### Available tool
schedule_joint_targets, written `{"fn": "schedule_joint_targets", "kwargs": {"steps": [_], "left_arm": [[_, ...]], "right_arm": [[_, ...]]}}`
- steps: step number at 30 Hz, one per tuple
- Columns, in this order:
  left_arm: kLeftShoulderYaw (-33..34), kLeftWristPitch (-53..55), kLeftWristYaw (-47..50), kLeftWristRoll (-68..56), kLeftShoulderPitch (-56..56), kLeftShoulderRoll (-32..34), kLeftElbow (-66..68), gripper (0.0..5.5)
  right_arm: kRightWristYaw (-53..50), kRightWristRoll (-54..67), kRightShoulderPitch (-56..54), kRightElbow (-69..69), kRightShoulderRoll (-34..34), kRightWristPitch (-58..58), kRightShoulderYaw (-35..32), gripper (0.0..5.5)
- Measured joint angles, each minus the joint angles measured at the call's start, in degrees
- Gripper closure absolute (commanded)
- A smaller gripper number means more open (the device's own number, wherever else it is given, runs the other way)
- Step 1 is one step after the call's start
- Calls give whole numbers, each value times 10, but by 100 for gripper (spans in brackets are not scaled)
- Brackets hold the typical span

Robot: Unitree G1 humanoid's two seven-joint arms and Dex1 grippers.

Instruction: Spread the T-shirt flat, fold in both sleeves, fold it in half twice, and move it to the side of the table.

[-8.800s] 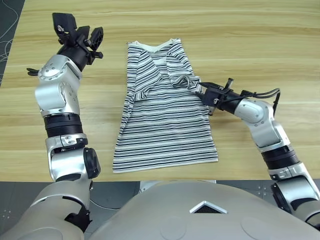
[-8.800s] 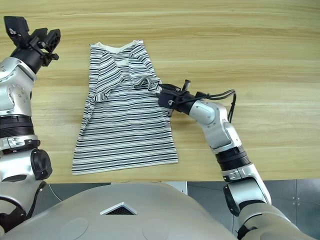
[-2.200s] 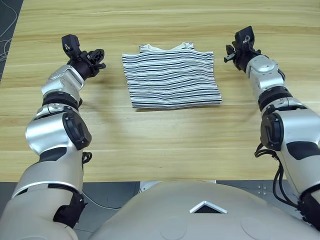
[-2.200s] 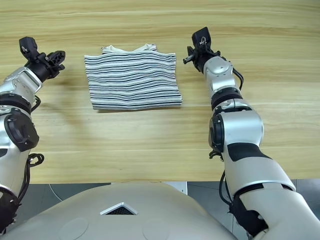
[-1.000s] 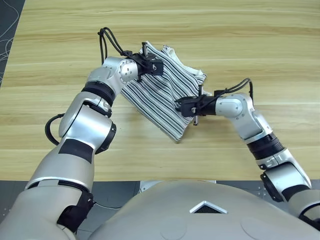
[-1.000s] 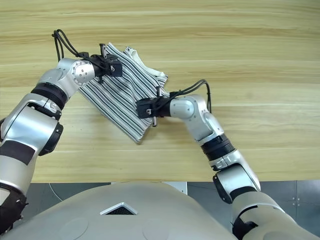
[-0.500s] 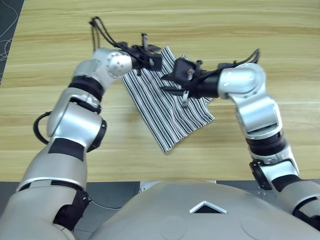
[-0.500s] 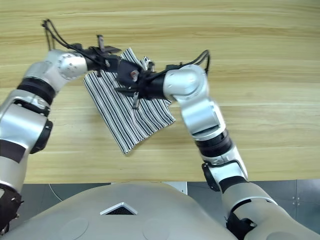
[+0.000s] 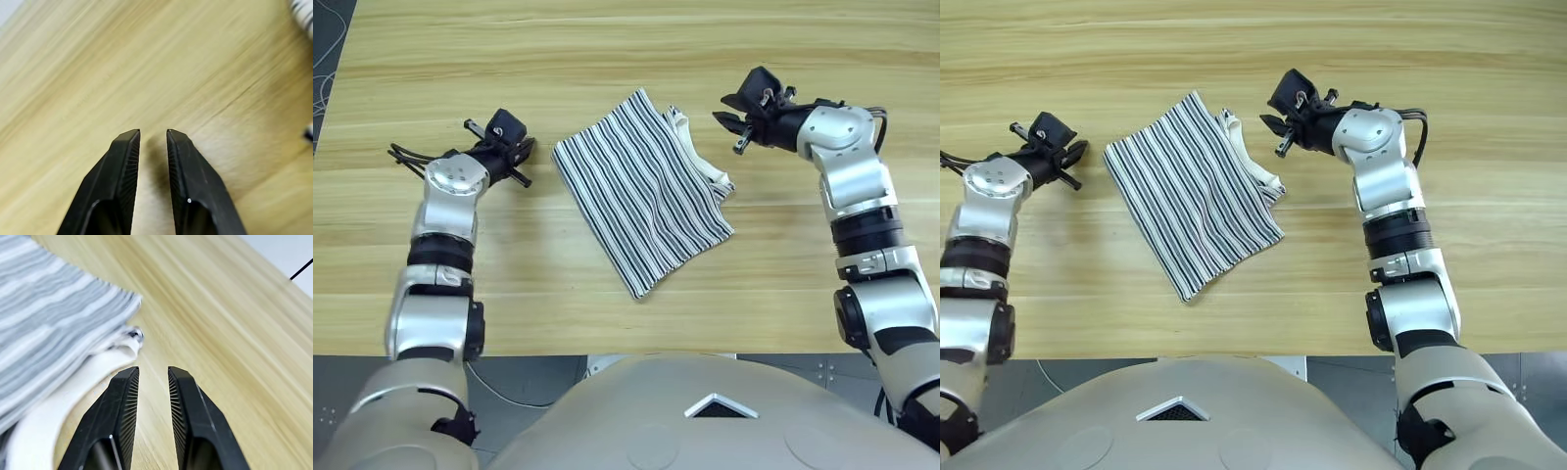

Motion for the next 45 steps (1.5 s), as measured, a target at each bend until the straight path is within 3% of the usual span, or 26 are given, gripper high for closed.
{"fn": "schedule_joint_targets", "kwargs": {"steps": [4, 8, 13, 19, 26, 30, 32, 37, 41, 45], "left_arm": [[26, 224, 30, -22, 87, -29, -223, 448], [6, 355, 29, -33, 115, -51, -350, 448], [-12, 358, 42, -26, 64, -72, -300, 448], [-27, 276, 67, -8, -42, -111, -122, 448], [-27, 206, 75, -3, -84, -117, -21, 448], [-7, 178, 75, 3, -85, -73, 19, 448], [2, 144, 80, 17, -87, -19, 74, 448], [-44, -76, 87, 105, -87, 96, 194, 363], [-74, -325, 51, 120, -67, 125, 147, 293], [-160, -528, 153, 334, -40, 206, 45, 226]], "right_arm": [[-44, -38, -25, 136, 4, -91, 27, 440], [-34, -61, -11, 137, 10, -136, 61, 440], [45, -56, 95, -62, -34, -110, 95, 440], [86, -57, 198, -261, -75, -37, 120, 440], [87, -61, 228, -324, -84, 1, 134, 440], [74, -86, 216, -320, -118, -6, 129, 440], [76, -95, 207, -310, -159, -9, 112, 440], [98, -67, 203, -274, -209, -50, 72, 352], [87, -53, 190, -197, -227, -235, 71, 272], [23, -106, 164, -95, -263, -455, 79, 196]]}}
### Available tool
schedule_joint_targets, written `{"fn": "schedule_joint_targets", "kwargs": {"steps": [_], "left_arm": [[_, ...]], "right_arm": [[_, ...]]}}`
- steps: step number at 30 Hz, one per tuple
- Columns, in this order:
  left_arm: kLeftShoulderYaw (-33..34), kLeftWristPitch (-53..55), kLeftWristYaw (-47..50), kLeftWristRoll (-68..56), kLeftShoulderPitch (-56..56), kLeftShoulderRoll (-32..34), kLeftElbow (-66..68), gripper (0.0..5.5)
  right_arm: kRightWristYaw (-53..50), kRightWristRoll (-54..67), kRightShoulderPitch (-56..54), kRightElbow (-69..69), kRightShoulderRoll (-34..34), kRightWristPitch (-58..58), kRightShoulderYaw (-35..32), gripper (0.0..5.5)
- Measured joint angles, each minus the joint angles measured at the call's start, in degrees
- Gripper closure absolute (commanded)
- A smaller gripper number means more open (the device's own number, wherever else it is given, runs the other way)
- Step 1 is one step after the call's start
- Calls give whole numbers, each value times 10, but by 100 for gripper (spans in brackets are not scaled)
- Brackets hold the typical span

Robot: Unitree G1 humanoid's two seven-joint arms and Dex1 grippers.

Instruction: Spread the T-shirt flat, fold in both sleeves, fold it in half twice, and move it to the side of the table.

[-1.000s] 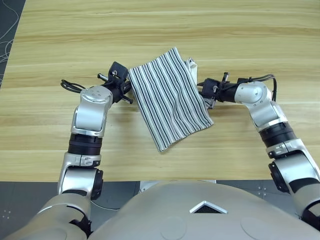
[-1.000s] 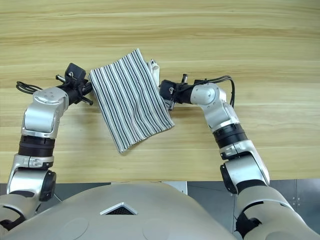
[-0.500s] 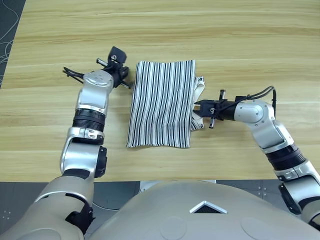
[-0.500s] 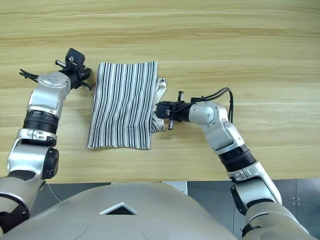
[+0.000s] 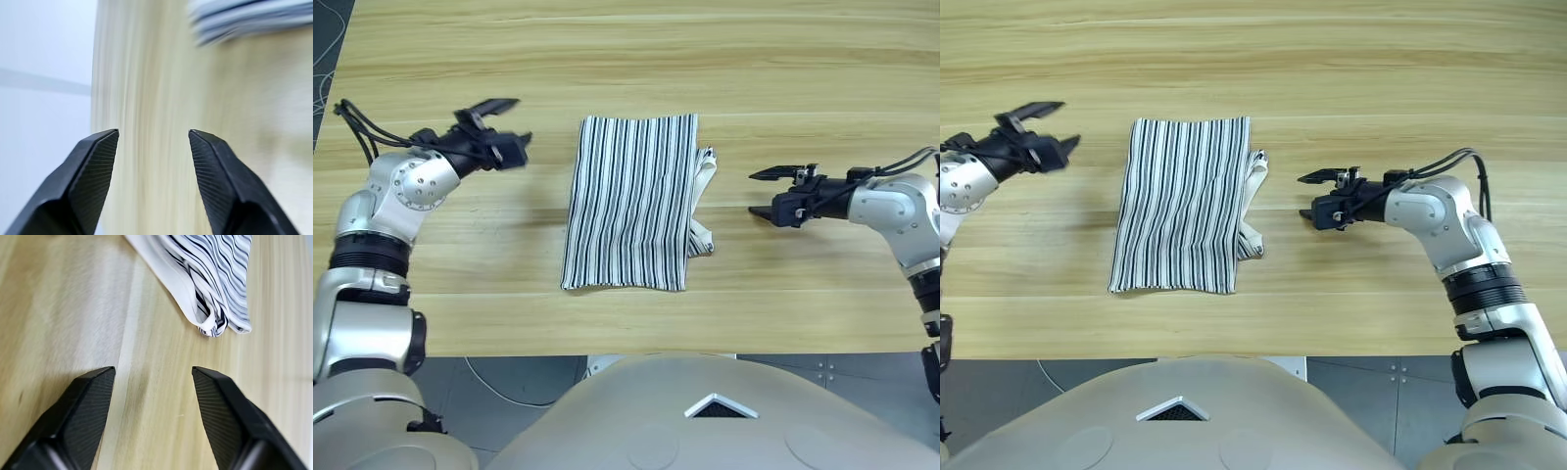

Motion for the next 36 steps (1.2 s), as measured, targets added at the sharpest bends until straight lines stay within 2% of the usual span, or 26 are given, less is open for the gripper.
{"fn": "schedule_joint_targets", "kwargs": {"steps": [4, 6, 10, 13, 20, 36], "left_arm": [[-80, -131, 158, 233, 12, 65, -101, 161], [-100, -156, 226, 295, 12, 82, -122, 126], [-135, -164, 340, 367, 7, 101, -113, 123], [-162, -166, 388, 389, 0, 105, -98, 123], [-195, -189, 420, 377, -14, 83, -88, 123], [-215, -190, 431, 353, -17, 42, -81, 123]], "right_arm": [[-153, -155, -46, 82, -19, -199, 22, 124], [-208, -210, -58, 105, -25, -245, 29, 89], [-309, -307, -84, 119, -38, -289, 52, 85], [-367, -360, -99, 120, -40, -296, 72, 85], [-438, -389, -116, 108, -11, -304, 129, 85], [-462, -370, -105, 68, 57, -294, 192, 85]]}}
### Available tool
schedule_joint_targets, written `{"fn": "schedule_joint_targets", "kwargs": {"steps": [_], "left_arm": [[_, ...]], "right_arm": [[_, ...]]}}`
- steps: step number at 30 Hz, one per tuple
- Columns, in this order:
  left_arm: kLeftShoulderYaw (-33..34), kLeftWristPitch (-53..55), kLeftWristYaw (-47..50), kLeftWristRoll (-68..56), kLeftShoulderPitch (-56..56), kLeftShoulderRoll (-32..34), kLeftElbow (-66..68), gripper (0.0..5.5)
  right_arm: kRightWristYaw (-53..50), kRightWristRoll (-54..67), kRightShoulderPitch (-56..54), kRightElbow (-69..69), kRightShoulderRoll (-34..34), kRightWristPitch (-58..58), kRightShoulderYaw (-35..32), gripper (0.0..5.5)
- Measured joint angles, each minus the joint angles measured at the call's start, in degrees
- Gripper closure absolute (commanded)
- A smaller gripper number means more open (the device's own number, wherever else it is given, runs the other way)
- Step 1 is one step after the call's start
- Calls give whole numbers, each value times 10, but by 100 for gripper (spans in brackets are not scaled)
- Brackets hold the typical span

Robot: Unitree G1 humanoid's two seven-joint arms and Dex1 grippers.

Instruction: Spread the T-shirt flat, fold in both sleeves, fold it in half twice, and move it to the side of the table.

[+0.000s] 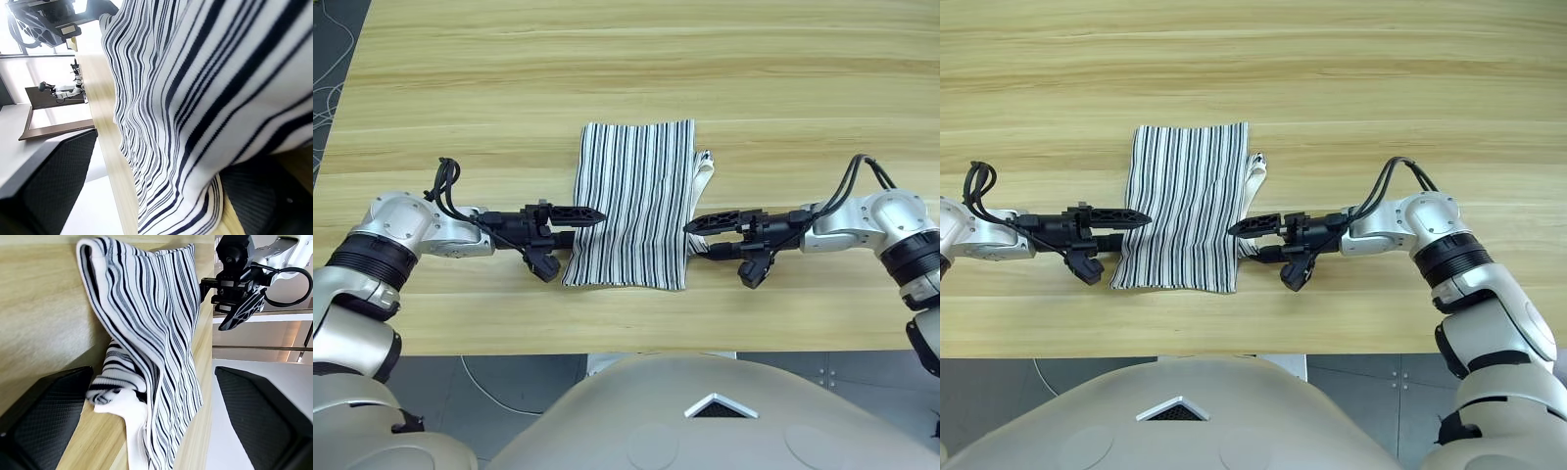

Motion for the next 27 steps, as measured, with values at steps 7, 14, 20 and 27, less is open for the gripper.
{"fn": "schedule_joint_targets", "kwargs": {"steps": [7, 14, 20, 27], "left_arm": [[-12, 1, 11, 0, -8, -4, 8, 123], [-22, 3, 23, 0, -13, -6, 16, 123], [-29, 3, 26, 0, -19, -10, 20, 159], [-45, 4, 22, 0, -20, -15, 29, 285]], "right_arm": [[-40, -21, -22, 8, 30, 26, 31, 85], [-102, -52, -55, 41, 63, 79, 69, 85], [-121, -55, -77, 61, 69, 94, 101, 168], [-122, -56, -81, 69, 67, 109, 132, 331]]}}
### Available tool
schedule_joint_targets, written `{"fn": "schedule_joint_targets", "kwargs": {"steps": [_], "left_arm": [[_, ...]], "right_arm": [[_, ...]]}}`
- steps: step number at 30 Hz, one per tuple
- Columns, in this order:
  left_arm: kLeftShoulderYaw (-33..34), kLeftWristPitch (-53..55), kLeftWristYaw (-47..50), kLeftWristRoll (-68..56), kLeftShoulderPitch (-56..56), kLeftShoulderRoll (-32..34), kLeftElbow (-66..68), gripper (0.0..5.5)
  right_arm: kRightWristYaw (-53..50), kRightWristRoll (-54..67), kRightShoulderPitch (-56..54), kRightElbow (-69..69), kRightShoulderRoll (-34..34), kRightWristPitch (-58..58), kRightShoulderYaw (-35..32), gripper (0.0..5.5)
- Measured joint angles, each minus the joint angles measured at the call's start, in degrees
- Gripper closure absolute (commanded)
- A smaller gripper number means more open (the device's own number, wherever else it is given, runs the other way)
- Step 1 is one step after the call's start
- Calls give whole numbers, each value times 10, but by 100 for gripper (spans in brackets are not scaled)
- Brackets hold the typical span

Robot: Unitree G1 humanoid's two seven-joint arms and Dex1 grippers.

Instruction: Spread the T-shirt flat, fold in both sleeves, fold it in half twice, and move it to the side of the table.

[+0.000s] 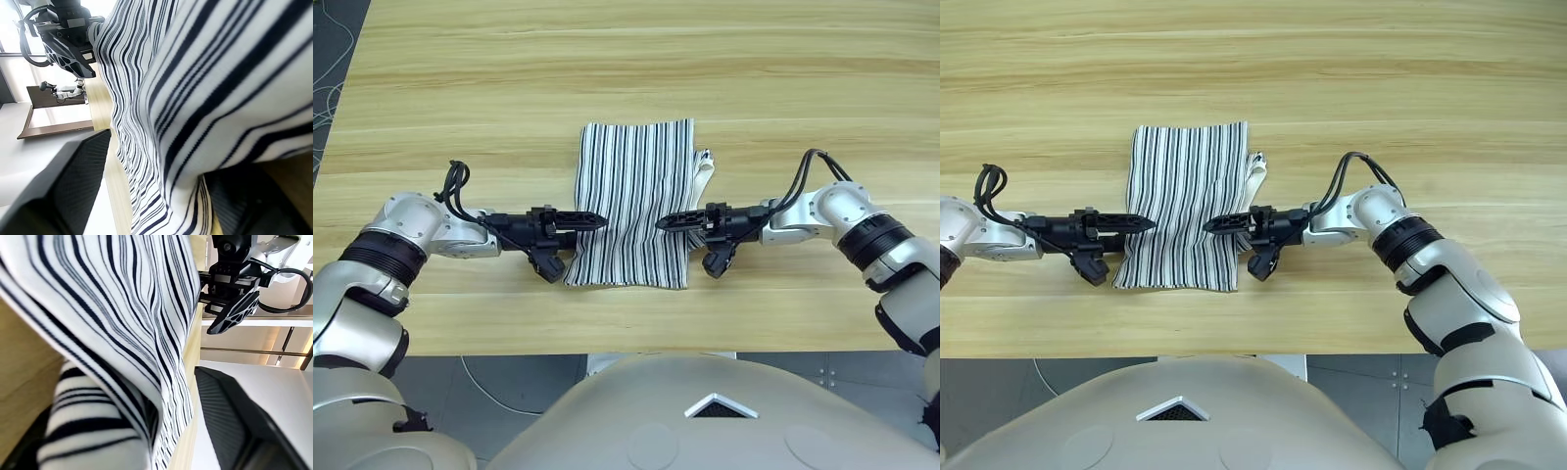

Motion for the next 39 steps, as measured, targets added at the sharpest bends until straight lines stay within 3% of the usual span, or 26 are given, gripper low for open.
{"fn": "schedule_joint_targets", "kwargs": {"steps": [5, 14, 18, 21, 25, 29, 34, 39], "left_arm": [[-7, 0, -14, 0, 1, -3, 2, 383], [-10, -4, -38, -7, -2, -5, -3, 528], [-1, -9, -64, -34, -10, -12, 14, 540], [13, -10, -194, -169, -19, -36, 65, 540], [-1, 67, -431, -433, 1, -37, 1, 540], [-17, 215, -689, -686, 17, -29, -128, 540], [-1, 406, -999, -914, 27, 27, -285, 540], [75, 471, -1068, -936, 45, 39, -321, 540]], "right_arm": [[0, -11, -6, 0, -2, 10, 18, 436], [0, -11, -21, -5, -2, 7, 27, 500], [11, 8, -23, -1, -4, -2, 26, 525], [91, 110, -16, 29, -8, -34, 12, 536], [205, 262, -8, 41, -16, -52, 12, 537], [389, 435, 5, 50, -23, -30, 14, 537], [673, 703, 32, 13, -33, 92, -20, 538], [825, 796, 77, -101, -75, 204, -73, 538]]}}
